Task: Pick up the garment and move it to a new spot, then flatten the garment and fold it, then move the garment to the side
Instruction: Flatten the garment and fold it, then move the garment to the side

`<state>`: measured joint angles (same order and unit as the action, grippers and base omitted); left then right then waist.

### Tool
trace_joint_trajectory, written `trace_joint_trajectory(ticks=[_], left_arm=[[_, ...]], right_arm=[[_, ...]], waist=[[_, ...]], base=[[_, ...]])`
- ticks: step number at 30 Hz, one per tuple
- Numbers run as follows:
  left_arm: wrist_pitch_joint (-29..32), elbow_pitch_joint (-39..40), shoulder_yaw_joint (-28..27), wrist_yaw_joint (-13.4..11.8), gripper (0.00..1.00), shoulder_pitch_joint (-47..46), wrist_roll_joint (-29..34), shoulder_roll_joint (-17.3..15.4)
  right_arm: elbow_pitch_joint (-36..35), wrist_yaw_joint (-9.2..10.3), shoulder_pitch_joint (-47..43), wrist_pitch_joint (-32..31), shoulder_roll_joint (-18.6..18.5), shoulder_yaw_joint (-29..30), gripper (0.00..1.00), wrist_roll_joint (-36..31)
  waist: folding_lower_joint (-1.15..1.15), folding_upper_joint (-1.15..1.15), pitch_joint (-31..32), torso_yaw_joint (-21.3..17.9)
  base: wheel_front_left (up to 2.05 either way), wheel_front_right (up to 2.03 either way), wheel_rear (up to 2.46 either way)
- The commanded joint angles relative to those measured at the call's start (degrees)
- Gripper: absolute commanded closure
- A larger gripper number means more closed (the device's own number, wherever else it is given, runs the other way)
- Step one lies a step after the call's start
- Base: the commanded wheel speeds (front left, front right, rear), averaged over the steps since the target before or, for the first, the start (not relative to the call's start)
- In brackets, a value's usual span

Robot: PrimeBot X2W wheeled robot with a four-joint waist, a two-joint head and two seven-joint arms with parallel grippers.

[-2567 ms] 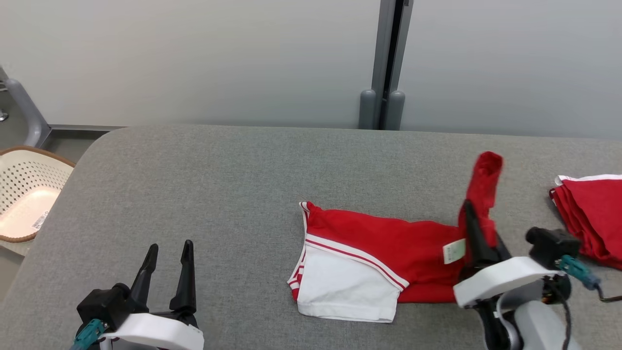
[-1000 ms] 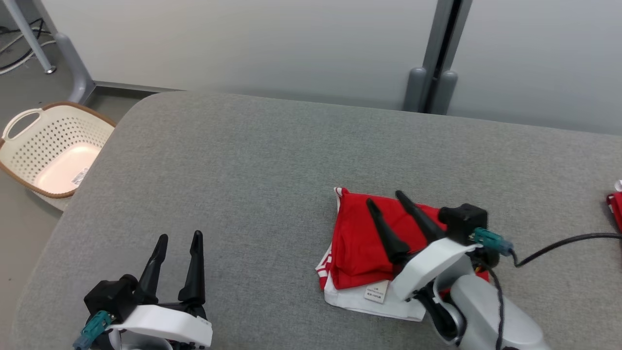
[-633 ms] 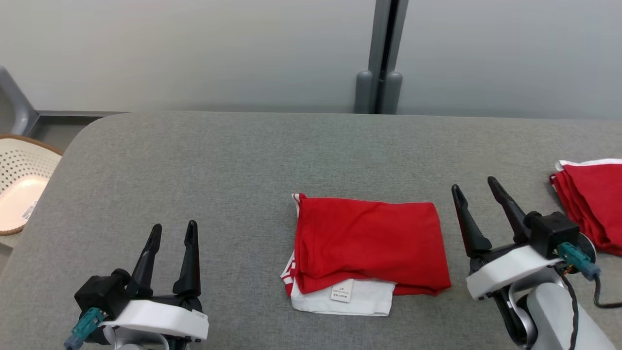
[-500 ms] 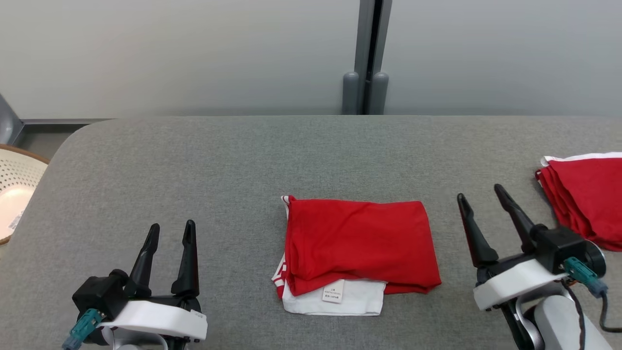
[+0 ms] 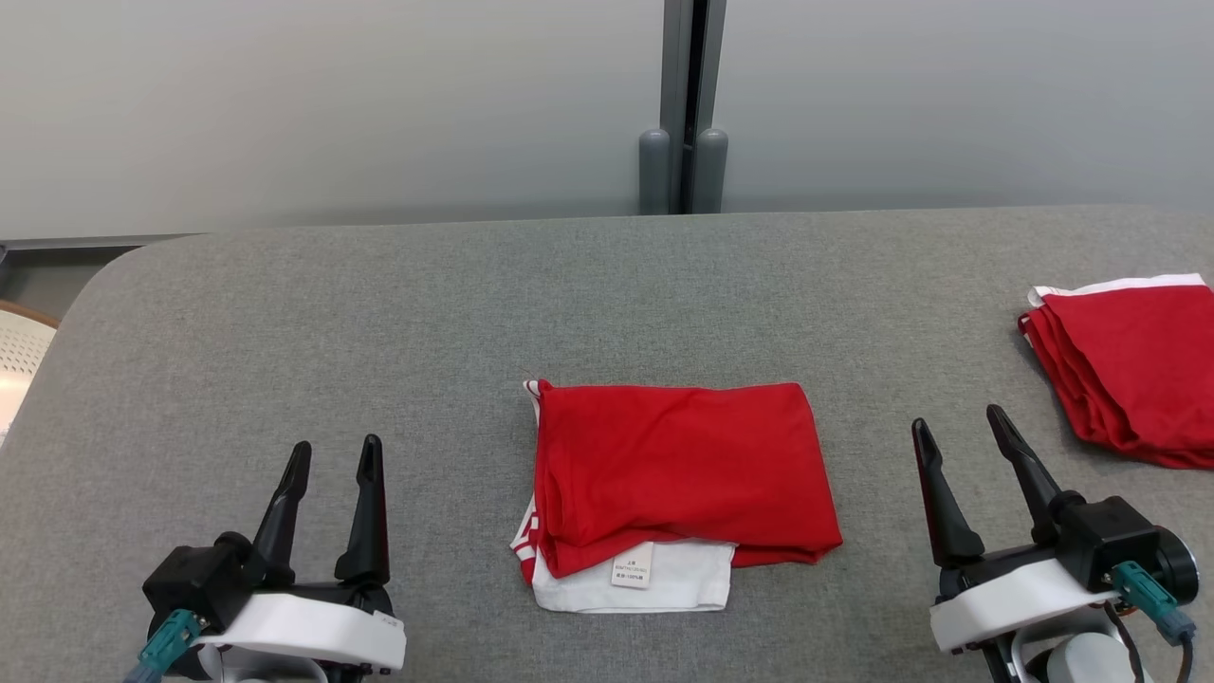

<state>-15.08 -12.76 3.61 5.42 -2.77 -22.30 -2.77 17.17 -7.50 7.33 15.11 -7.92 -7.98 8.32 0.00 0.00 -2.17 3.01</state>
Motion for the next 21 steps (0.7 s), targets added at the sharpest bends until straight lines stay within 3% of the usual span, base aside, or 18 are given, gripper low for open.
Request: trace_joint_trajectory(ticks=[1, 9, 21], left_arm=[[-0.05, 0.35, -0.35, -0.32, 0.0, -0.2, -0.03, -0.23], [-0.05, 0.75, 0.29, -0.12, 0.0, -1.31, 0.61, -0.22], [-0.05, 0.16, 2.68, 0.44, 0.0, -3.08, 0.08, -0.22]], right_arm=[[-0.24, 0.03, -0.16, 0.02, -0.01, 0.23, 0.0, -0.29], [2.45, 0.03, 1.28, 0.02, 0.67, -1.11, 0.0, 1.38], [16.89, 0.03, 7.52, -1.48, 3.06, -3.37, 0.0, 7.48]], waist=[[0.0, 0.0, -0.1, 0.11], [0.0, 0.0, -1.43, 1.41], [0.0, 0.0, -5.22, 4.72]], base=[[0.0, 0.0, 0.0], [0.0, 0.0, 0.0], [0.0, 0.0, 0.0]])
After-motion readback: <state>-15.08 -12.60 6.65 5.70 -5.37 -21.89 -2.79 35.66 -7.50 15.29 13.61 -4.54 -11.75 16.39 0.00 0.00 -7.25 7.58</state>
